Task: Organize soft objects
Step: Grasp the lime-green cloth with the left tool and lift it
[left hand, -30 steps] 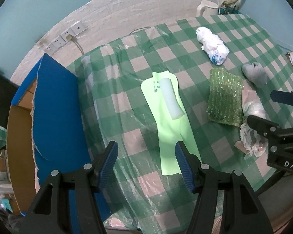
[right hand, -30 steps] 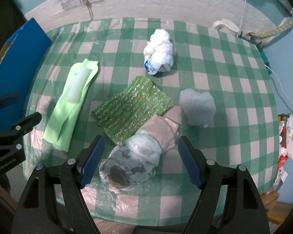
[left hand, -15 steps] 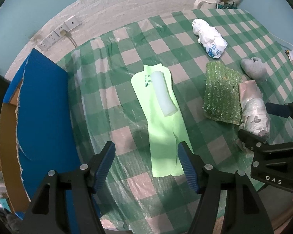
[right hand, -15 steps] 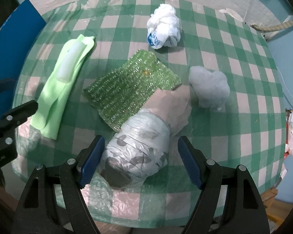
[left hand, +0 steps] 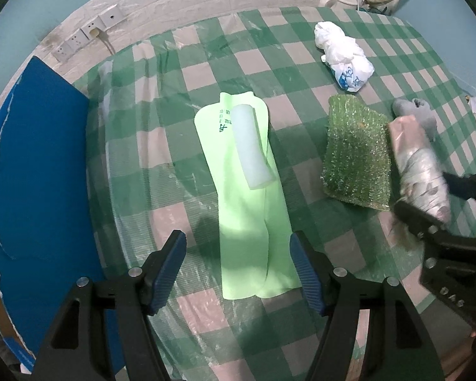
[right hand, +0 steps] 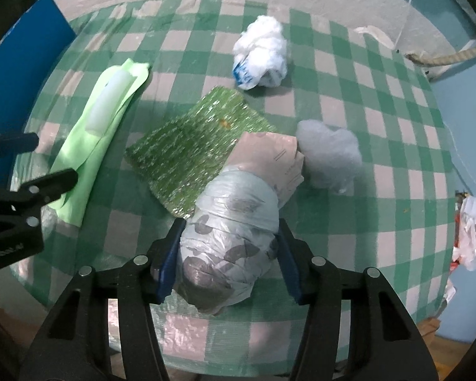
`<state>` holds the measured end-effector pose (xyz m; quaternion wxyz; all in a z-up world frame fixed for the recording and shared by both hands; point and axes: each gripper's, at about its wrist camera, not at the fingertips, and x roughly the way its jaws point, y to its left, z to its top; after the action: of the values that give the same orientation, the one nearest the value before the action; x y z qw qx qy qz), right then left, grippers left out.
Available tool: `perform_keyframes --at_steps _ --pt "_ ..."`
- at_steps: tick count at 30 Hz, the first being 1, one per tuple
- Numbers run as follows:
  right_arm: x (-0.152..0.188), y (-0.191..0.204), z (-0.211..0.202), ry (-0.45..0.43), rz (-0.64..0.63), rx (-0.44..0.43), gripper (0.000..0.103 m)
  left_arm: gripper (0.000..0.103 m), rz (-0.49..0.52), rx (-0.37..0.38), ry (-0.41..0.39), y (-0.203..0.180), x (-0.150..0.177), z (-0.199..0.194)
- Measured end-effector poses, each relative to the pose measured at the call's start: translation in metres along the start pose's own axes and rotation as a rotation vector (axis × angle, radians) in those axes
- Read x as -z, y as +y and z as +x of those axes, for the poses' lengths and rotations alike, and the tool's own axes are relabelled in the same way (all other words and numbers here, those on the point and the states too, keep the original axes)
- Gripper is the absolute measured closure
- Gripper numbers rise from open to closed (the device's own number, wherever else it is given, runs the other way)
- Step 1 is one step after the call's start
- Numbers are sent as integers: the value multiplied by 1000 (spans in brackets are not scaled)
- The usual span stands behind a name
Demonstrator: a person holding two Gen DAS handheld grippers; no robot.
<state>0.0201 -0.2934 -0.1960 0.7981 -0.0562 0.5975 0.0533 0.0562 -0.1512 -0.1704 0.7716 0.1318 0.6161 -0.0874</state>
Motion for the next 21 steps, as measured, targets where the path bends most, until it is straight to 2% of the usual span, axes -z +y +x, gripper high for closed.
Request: perform_keyframes --at_steps 15,21 --pt "-8 -19 -1 -23 28 -49 48 32 1 -3 30 -15 -8 15" --pt "-9 -20 0 -25 33 -62 48 33 16 -45 33 -22 -3 21"
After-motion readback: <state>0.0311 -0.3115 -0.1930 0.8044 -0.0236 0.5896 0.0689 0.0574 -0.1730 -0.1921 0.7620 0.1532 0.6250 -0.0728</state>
